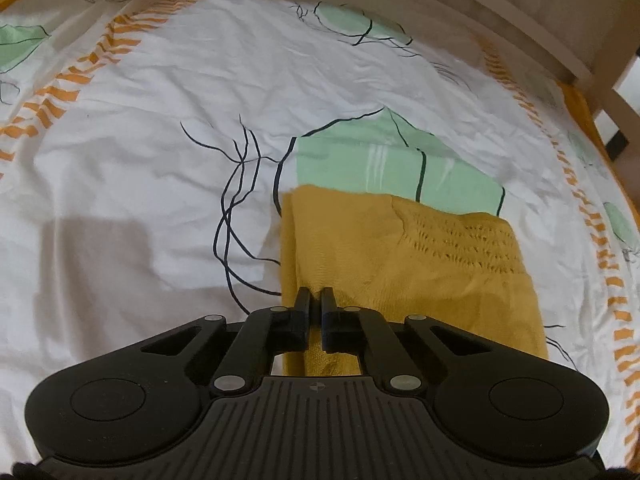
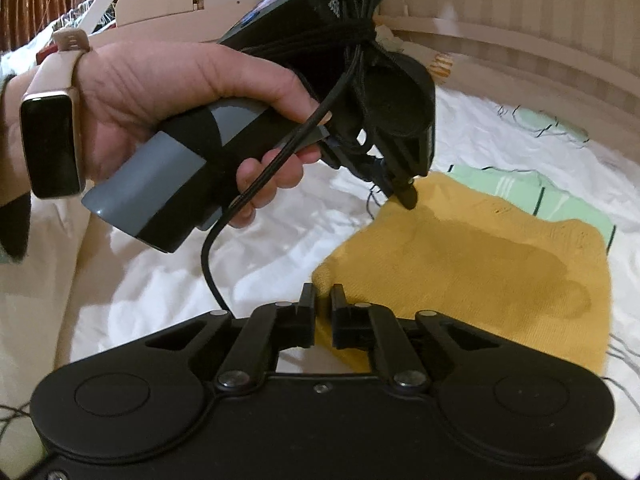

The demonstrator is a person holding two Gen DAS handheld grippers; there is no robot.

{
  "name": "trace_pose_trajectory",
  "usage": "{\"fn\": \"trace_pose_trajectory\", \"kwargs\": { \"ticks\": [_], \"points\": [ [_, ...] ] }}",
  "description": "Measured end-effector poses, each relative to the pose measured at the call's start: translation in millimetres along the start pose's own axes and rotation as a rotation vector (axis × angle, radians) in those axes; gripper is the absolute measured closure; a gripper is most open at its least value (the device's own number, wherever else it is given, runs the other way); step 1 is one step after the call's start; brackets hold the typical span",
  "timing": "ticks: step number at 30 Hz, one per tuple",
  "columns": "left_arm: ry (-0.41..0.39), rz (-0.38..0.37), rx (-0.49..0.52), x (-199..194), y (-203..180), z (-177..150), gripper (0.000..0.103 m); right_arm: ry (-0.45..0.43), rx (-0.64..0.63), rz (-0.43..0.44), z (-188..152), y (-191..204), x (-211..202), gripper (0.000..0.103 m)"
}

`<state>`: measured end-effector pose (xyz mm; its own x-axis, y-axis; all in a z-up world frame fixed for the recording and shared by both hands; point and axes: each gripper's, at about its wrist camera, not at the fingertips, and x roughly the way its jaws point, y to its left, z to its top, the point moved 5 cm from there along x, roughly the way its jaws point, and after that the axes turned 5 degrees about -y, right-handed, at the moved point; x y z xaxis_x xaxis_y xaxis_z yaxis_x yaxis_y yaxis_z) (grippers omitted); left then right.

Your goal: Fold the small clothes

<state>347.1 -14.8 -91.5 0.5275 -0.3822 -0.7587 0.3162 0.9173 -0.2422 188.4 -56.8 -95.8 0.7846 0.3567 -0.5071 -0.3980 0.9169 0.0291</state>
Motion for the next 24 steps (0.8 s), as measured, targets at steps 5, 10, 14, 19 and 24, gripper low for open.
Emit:
{"fn": "trace_pose_trajectory", "kwargs": {
  "ticks": [5, 10, 14, 19, 24],
  "points": [
    [0.014, 0.026, 0.036, 5, -2, -3, 0.097, 0.065, 0.025, 0.04, -9, 1, 17, 0.079],
    [0.006, 0.026, -0.028, -10, 6, 0, 0.095, 0.014, 0.153, 0.045, -6, -15, -4, 0.048],
    [-0.029, 0.063, -0.042, -34, 10, -1, 0.081, -0.008, 0.23, 0.028, -5, -29, -30, 0.039],
    [-0.047, -0.002, -0.077, -66, 6, -12, 0.074, -0.017, 0.387, 0.002, -12, -55, -59, 0.03],
    [-0.019, -0.033, -0.065, -80, 1, -38, 0.074, -0.008, 0.546, -0.038, -24, -84, -78, 0.027]
  ]
}}
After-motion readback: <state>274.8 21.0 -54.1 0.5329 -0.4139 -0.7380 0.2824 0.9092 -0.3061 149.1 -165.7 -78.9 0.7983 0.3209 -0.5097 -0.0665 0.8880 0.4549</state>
